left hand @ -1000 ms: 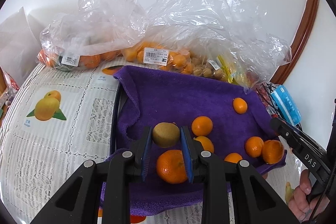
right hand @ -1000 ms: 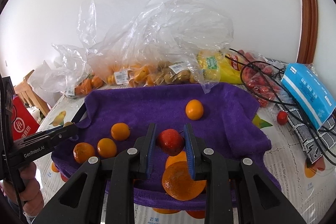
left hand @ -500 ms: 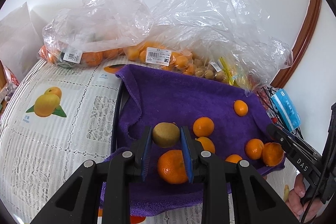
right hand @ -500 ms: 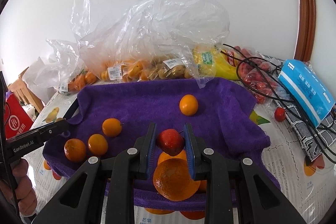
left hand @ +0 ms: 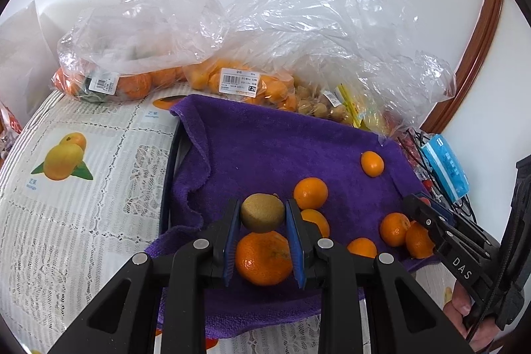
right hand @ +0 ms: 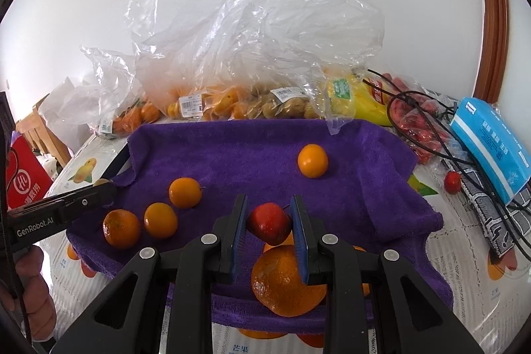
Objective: Organize fruits
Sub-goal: 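Lower both fruits onto the towel and open both grippers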
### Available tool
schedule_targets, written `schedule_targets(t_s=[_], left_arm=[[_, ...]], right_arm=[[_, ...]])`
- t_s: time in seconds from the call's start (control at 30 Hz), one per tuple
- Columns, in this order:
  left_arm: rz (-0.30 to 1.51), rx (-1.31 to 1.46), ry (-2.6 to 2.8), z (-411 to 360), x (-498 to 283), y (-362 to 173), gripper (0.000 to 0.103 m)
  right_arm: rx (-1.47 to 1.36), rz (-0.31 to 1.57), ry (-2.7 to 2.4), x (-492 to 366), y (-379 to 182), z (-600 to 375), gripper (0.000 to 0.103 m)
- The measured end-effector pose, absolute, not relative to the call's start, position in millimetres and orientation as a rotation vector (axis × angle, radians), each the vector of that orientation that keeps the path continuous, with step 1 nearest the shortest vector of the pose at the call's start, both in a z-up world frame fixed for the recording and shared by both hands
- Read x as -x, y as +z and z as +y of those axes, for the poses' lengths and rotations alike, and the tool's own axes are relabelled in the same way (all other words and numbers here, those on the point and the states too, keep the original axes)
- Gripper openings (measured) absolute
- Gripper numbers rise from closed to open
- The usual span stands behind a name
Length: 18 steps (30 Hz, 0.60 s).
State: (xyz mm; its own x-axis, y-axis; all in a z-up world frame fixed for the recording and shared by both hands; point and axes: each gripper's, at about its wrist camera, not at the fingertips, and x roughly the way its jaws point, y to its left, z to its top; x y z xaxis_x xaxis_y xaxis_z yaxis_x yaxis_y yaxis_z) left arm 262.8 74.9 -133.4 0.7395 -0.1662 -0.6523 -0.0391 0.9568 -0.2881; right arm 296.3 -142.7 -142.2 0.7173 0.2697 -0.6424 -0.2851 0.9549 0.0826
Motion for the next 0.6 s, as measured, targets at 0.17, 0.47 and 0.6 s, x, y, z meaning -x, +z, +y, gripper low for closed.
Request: schedule_targets(t_s=[0.17,0.47,0.6], left_arm=[[0.761,0.273,-0.088,66,-263,-137,0.026],[0.760,0.249,-0.092,60,-263,-139,0.026],[0.754,0.256,-0.092,61,-263,-140,0.026]], right_arm=[[0.044,0.696,0.303,-294,-143,-139,0.027],[0.093,0.682,0.268,-293,-144,-135,0.027],[0.101,0.681,0.261,-293,-144,-135,0.028]])
